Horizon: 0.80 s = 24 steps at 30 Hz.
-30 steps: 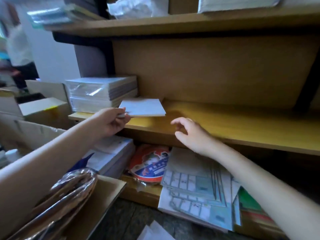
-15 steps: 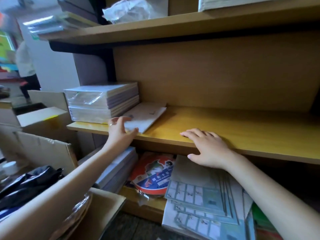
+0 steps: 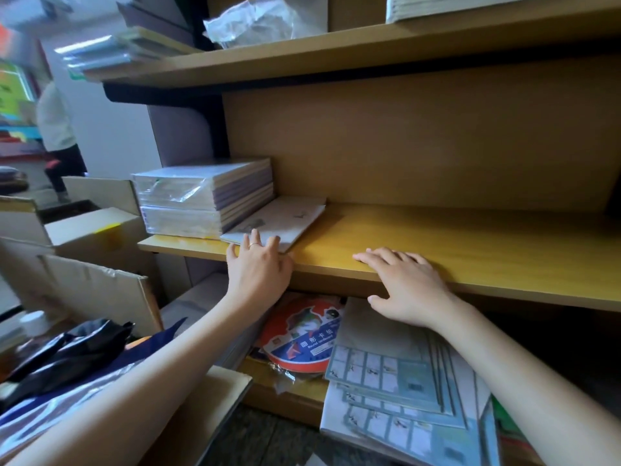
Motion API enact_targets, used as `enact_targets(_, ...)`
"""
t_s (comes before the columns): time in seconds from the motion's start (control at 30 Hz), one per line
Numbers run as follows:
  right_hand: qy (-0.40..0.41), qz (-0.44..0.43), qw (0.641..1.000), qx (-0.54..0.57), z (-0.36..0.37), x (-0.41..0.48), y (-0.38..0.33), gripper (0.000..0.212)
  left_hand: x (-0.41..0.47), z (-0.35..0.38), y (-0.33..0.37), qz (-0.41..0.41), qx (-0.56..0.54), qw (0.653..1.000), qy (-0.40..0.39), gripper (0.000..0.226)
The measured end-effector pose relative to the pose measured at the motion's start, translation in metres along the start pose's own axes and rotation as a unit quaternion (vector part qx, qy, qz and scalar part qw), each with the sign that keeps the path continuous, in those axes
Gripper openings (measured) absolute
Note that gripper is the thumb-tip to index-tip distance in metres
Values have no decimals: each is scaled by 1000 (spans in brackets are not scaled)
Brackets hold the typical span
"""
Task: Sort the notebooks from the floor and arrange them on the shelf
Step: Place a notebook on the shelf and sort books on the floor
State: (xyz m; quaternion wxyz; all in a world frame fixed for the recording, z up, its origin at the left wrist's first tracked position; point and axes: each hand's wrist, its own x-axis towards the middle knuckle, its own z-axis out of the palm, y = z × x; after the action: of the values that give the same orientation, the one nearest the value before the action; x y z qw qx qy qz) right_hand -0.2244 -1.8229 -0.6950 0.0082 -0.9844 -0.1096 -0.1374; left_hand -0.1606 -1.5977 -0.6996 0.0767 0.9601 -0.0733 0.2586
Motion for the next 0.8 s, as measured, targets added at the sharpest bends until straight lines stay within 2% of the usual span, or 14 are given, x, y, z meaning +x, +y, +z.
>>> enact_targets(0.13, 2, -2, 1000, 0, 1, 0, 0, 68, -17, -5, 7, -3, 16, 1000, -17, 50)
enact_targets(0.4, -1, 1, 1000, 1, 0, -1, -1, 68, -2, -4, 26, -50, -64, 989, -121, 63)
enact_targets(0.53, 2, 1, 1000, 3, 0, 0, 0, 68, 16, 3, 30, -59, -31, 988, -140, 67)
enact_targets(0.8, 11, -2, 1000, -2, 3, 0, 0, 67, 42, 12, 38, -84, -45, 983, -160, 69)
